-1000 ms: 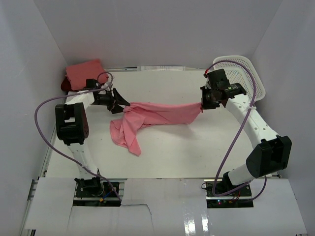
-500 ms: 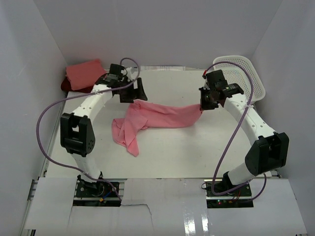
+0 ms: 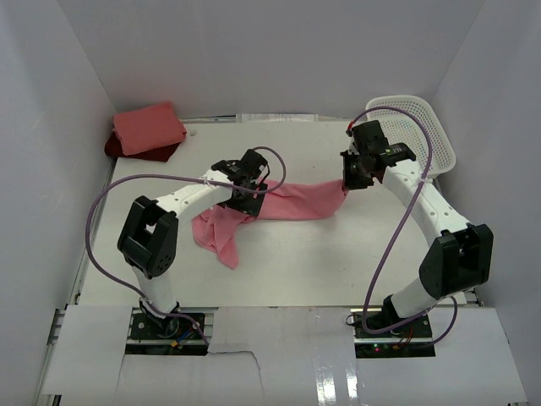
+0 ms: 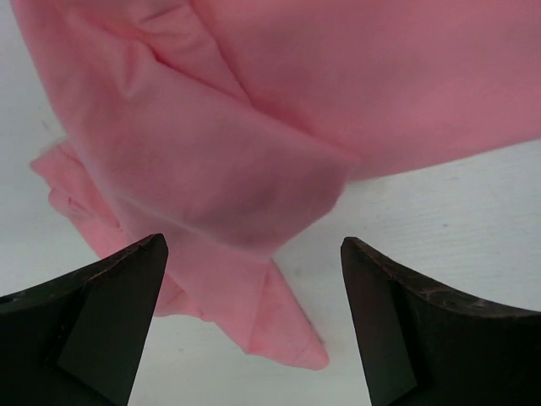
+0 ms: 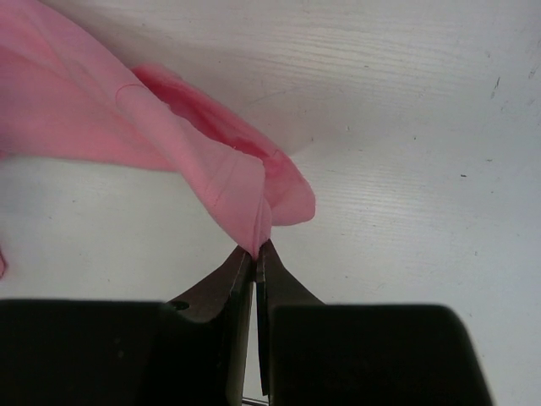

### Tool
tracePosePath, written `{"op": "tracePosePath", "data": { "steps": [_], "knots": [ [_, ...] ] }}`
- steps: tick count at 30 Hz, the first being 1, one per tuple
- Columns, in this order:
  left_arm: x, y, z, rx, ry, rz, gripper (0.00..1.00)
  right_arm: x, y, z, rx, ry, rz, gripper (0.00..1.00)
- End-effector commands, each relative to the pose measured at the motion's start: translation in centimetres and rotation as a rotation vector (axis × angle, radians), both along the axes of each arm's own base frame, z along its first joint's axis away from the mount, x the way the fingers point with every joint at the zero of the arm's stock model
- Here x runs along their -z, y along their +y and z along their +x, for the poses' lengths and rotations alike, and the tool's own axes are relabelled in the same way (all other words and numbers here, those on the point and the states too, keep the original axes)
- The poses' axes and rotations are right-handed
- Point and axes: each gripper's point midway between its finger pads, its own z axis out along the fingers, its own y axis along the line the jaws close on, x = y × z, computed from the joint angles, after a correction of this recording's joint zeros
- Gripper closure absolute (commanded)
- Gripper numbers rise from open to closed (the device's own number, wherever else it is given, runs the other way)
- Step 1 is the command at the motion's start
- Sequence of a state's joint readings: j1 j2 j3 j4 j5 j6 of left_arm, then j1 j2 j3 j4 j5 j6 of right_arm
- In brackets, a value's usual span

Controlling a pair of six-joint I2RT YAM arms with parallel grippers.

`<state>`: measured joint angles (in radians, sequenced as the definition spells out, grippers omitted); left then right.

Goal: Fold and stack the t-shirts
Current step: Flatten out the tshirt

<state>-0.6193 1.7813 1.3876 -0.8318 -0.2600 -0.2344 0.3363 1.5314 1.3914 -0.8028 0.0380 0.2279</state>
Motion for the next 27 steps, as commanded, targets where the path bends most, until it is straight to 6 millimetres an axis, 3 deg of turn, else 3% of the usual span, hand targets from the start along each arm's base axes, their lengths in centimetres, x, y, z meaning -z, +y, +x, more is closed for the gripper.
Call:
{"op": "tracePosePath", "data": {
  "steps": [1, 7, 15, 17, 18, 19, 27],
  "knots": [
    [-0.5, 1.4, 0.6, -0.039, -0.064, 0.122, 0.06, -0.9, 0.5, 0.5, -0.016, -0.047, 0.026, 0.92],
    [0.6, -0.1, 1.4, -0.016, -0.079, 0.17, 0.07, -0.6, 0.3, 0.2, -0.012, -0.045, 0.02, 0.92],
    [-0.2, -2.1, 1.5, 0.007, -0.112, 0.15, 0.08, 0.0, 0.3, 0.0, -0.014, -0.034, 0.019, 0.92],
    [0.2, -2.0, 1.7, 0.0, -0.114, 0.167, 0.15, 0.0, 0.3, 0.1, -0.014, -0.035, 0.019, 0.92],
    [0.4, -1.8, 2.0, -0.011, -0.126, 0.19, 0.26, 0.1, 0.3, 0.0, -0.015, -0.033, 0.02, 0.92],
    [0.7, -1.7, 2.1, -0.015, -0.124, 0.199, 0.28, 0.1, 0.4, 0.1, -0.016, -0.034, 0.022, 0.92],
    [1.6, -2.5, 3.6, -0.03, -0.138, 0.224, 0.3, 0.3, 0.3, 0.0, -0.017, -0.032, 0.014, 0.92]
  ]
}}
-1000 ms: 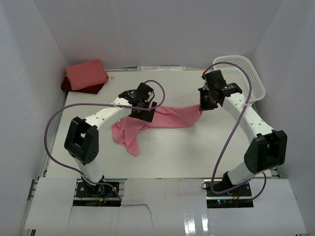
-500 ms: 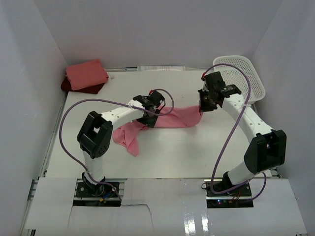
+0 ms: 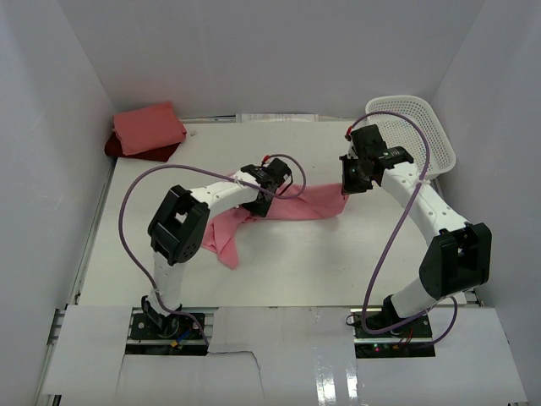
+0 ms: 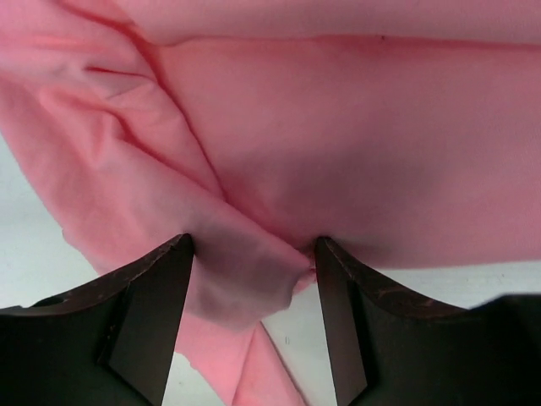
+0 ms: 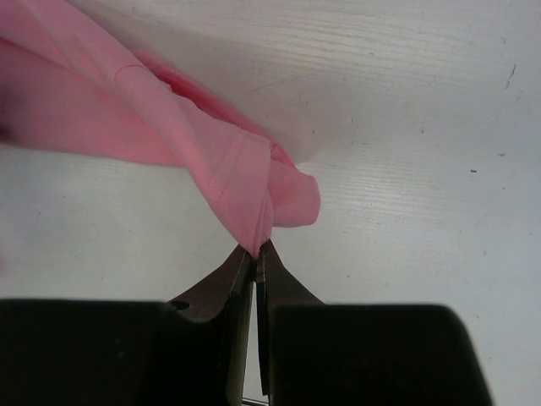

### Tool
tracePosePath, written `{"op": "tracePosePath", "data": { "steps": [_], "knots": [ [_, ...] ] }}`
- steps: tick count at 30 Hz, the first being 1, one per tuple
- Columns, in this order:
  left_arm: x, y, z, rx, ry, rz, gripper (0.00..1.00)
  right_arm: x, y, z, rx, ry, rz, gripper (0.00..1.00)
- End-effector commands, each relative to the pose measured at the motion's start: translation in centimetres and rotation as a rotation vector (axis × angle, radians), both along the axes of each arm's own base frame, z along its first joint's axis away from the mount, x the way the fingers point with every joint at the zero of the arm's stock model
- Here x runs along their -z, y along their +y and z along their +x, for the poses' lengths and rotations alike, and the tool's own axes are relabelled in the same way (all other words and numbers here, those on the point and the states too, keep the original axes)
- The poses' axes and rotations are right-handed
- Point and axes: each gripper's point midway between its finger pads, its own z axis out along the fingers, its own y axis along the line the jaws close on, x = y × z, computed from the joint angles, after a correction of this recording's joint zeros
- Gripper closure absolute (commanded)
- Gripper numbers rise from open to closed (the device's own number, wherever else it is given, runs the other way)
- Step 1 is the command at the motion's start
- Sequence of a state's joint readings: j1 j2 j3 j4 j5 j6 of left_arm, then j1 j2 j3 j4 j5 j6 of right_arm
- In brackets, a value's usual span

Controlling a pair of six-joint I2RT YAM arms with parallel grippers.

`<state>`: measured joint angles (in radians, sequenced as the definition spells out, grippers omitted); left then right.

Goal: Fold and stack the t-shirts
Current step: Flatten out the tshirt

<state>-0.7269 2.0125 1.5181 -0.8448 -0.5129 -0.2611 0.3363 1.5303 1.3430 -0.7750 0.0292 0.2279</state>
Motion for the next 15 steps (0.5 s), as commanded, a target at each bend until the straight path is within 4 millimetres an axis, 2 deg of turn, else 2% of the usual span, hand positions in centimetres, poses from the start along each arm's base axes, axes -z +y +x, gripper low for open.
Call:
{"op": "tracePosePath", "data": {
  "steps": [1, 3, 5, 6, 10, 15],
  "knots": [
    [-1.9, -0.7, 1.6, -0.022, -0.077, -0.019, 0.31, -1.0, 0.2, 0.5, -0.011, -0.053, 0.013, 0.92],
    [-2.2, -1.0, 2.0, -0.026, -0.087, -0.026, 0.37, -1.0, 0.3, 0.5, -0.013, -0.051, 0.015, 0.92],
    [-2.9, -1.0, 2.1, -0.03, -0.1, -0.037, 0.49, -1.0, 0.3, 0.5, -0.012, -0.051, 0.014, 0.92],
    [-3.3, -1.2, 2.1, -0.03, -0.105, -0.05, 0.51, -0.9, 0.2, 0.5, -0.012, -0.051, 0.011, 0.92],
    [-5.7, -1.9, 1.7, -0.021, -0.114, -0.115, 0.51, -0.8, 0.2, 0.5, -0.013, -0.048, 0.01, 0.92],
    [-7.3, -2.4, 0.1, -0.005, -0.067, -0.187, 0.5, -0.9, 0.2, 0.4, -0.013, -0.049, 0.011, 0.92]
  ]
}}
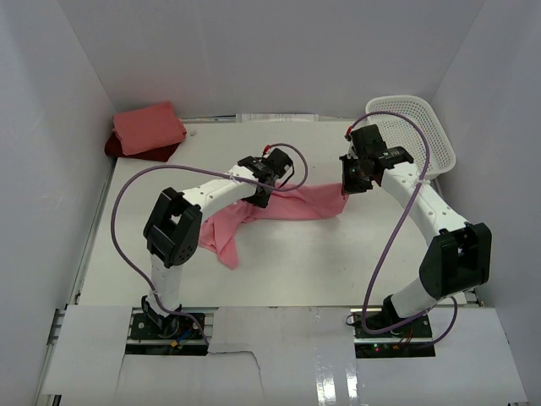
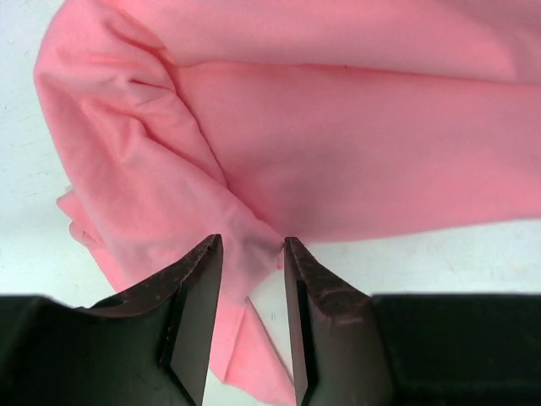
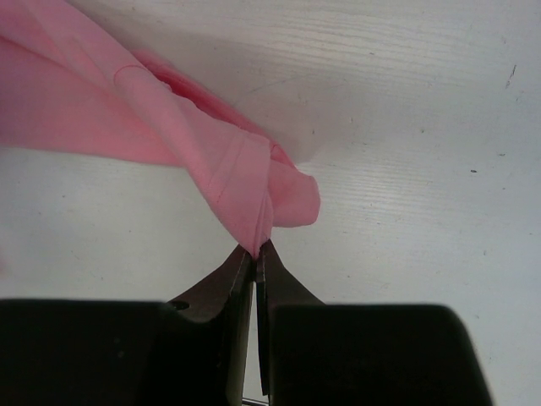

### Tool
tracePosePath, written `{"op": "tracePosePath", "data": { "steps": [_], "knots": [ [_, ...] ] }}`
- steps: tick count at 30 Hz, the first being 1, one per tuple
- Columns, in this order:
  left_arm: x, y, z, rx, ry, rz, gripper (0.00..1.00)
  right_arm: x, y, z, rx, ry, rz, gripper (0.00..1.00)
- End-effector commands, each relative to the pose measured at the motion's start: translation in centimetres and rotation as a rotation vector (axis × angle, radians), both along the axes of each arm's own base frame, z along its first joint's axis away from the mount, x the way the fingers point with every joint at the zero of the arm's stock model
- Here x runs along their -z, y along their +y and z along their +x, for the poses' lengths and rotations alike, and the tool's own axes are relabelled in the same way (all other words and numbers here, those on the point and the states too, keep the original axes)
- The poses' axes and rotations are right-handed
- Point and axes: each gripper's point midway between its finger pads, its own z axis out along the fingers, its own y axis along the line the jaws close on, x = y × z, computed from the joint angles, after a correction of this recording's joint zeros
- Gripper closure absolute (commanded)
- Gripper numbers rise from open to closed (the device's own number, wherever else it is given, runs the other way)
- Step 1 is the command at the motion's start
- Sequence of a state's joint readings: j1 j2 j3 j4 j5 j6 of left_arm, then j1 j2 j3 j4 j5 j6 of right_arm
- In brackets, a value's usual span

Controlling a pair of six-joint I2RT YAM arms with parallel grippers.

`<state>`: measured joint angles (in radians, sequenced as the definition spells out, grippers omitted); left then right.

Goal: Fold and stack the t-shirts
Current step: Flatten out the tshirt

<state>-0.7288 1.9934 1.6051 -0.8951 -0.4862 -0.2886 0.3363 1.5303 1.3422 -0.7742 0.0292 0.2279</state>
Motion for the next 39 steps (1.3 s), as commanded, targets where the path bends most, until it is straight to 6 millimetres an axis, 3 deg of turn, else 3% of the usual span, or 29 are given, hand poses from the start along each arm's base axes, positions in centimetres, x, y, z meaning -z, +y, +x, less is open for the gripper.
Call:
{"op": "tracePosePath", "data": {
  "steps": [1, 2, 3, 4, 7, 9, 10, 12, 13, 17, 26, 34, 39],
  "knots": [
    [-4.5, -0.9, -0.9, 0.011, -0.032, -0.119, 0.56, -0.9, 0.2, 0.4, -0.012, -0.047, 0.012, 0.92],
    [-4.6, -0.9, -1.0, 0.012, -0.029, -0.131, 0.67, -0.9, 0.2, 0.4, -0.012, -0.047, 0.012, 0.92],
    [-5.1, -0.6, -1.0, 0.005, -0.032, -0.149, 0.94, -0.9, 0.2, 0.4, -0.011, -0.047, 0.011, 0.92],
    [-5.2, -0.6, -1.2, 0.005, -0.023, -0.165, 1.0, -1.0, 0.1, 0.3, -0.01, -0.051, 0.011, 0.92],
    [-3.9, 0.6, -1.0, -0.01, -0.006, -0.153, 1.0, -1.0, 0.1, 0.0, -0.009, -0.051, 0.015, 0.92],
    [-2.6, 1.5, -1.3, -0.021, 0.016, -0.12, 0.87, -1.0, 0.1, -0.2, -0.012, -0.05, 0.016, 0.92],
    [-2.1, 1.5, -1.4, -0.019, 0.025, -0.119, 0.69, -1.2, 0.0, -0.3, -0.011, -0.055, 0.017, 0.92],
    [-1.3, 1.3, -1.5, -0.008, 0.028, -0.133, 0.58, -1.2, -0.2, -0.5, -0.002, -0.057, 0.011, 0.92],
    [-1.5, 1.2, -1.5, -0.008, 0.021, -0.147, 0.43, -1.2, -0.2, -0.6, -0.003, -0.059, 0.014, 0.92],
    [-1.7, 0.2, -1.6, 0.013, 0.029, -0.193, 0.3, -0.7, -0.4, -0.9, 0.007, -0.051, 0.013, 0.92],
    [-1.5, -0.7, -1.7, 0.039, 0.042, -0.23, 0.29, 0.2, -0.6, -1.4, 0.014, -0.034, 0.001, 0.92],
    [0.4, 0.7, -1.1, -0.003, 0.058, -0.107, 0.31, 0.2, -0.6, -1.6, 0.021, -0.054, 0.013, 0.92],
    [-0.1, 0.4, -0.3, -0.01, 0.039, -0.107, 0.41, 0.4, -0.8, -1.9, 0.023, -0.054, 0.01, 0.92]
  ]
}}
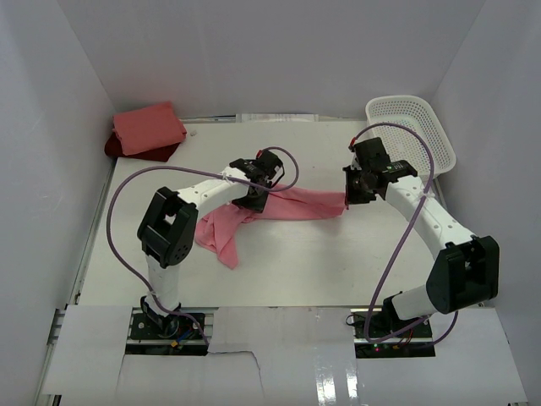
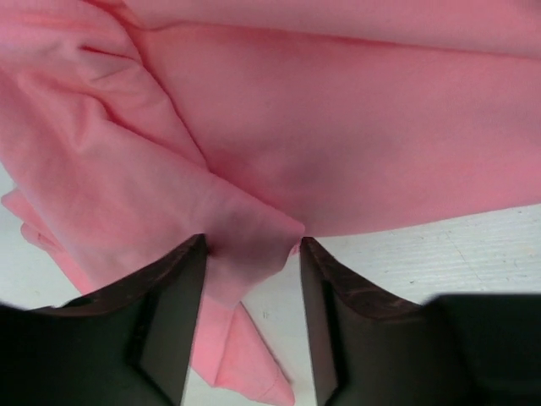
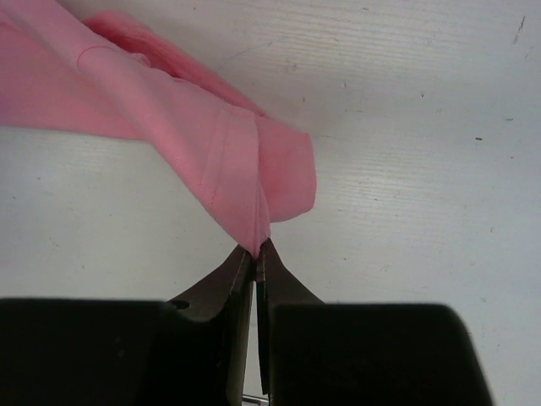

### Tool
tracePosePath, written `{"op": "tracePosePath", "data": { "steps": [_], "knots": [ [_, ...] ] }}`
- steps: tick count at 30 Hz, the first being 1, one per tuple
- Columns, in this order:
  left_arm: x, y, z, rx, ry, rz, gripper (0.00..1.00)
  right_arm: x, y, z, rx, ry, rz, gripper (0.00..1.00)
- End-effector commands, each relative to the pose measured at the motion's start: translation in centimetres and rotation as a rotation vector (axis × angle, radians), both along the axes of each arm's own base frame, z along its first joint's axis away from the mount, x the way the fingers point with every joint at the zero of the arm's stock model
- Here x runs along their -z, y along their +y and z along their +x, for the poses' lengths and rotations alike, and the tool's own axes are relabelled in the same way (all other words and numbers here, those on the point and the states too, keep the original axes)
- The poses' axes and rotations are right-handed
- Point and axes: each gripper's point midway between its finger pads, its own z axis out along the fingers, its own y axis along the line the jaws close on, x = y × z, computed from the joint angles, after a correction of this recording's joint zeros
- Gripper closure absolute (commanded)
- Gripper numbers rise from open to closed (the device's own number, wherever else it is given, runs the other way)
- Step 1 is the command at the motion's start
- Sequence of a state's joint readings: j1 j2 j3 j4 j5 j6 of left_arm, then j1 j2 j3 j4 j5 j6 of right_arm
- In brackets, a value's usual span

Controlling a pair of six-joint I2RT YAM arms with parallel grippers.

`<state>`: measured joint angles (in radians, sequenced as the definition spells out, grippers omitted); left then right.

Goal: Fold and stack the t-shirts
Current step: Flatten out the tshirt

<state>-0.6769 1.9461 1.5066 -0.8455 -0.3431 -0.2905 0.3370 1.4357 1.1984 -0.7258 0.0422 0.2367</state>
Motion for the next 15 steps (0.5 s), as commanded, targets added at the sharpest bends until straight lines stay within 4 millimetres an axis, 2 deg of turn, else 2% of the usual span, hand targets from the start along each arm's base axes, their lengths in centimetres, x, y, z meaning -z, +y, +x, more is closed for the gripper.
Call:
{"op": "tracePosePath", "data": {
  "steps": [1, 2, 3, 4, 5, 6, 7, 11, 12, 14, 15],
  "knots": [
    [-1.5, -0.3, 1.0, -0.006, -0.044, 0.004, 0.44, -1.1, 0.1, 0.3, 0.01, -0.053, 0.014, 0.92],
    [-1.5, -0.3, 1.1, -0.009, -0.045, 0.007, 0.49, -1.1, 0.1, 0.3, 0.01, -0.053, 0.014, 0.92],
    [-1.4, -0.5, 1.2, -0.008, -0.042, 0.005, 0.65, -1.0, 0.1, 0.2, 0.009, -0.051, 0.015, 0.92],
    [-1.4, -0.5, 1.2, -0.007, -0.042, 0.003, 0.65, -1.0, 0.1, 0.2, 0.009, -0.051, 0.015, 0.92],
    [-1.4, -0.5, 1.2, -0.009, -0.038, 0.002, 0.85, -1.0, 0.1, 0.2, 0.01, -0.054, 0.015, 0.92],
    [-1.7, -0.8, 1.1, -0.009, -0.037, -0.014, 0.97, -1.0, 0.1, 0.3, 0.01, -0.057, 0.018, 0.92],
    [-2.0, -1.0, 1.0, -0.011, -0.039, -0.032, 1.0, -0.9, 0.1, 0.2, 0.008, -0.056, 0.016, 0.92],
    [-4.6, -2.1, 0.3, 0.011, -0.045, -0.135, 1.0, -1.0, 0.1, 0.3, 0.008, -0.057, 0.016, 0.92],
    [-6.2, -3.4, -0.7, 0.047, -0.029, -0.228, 1.0, -0.9, 0.1, 0.3, 0.006, -0.053, 0.014, 0.92],
    [-7.5, -4.4, -1.8, 0.08, -0.009, -0.332, 1.0, -0.9, 0.2, 0.4, 0.004, -0.053, 0.016, 0.92],
    [-9.3, -5.5, -2.9, 0.123, 0.011, -0.432, 1.0, -0.8, 0.3, 0.5, 0.003, -0.051, 0.016, 0.92]
  ]
}}
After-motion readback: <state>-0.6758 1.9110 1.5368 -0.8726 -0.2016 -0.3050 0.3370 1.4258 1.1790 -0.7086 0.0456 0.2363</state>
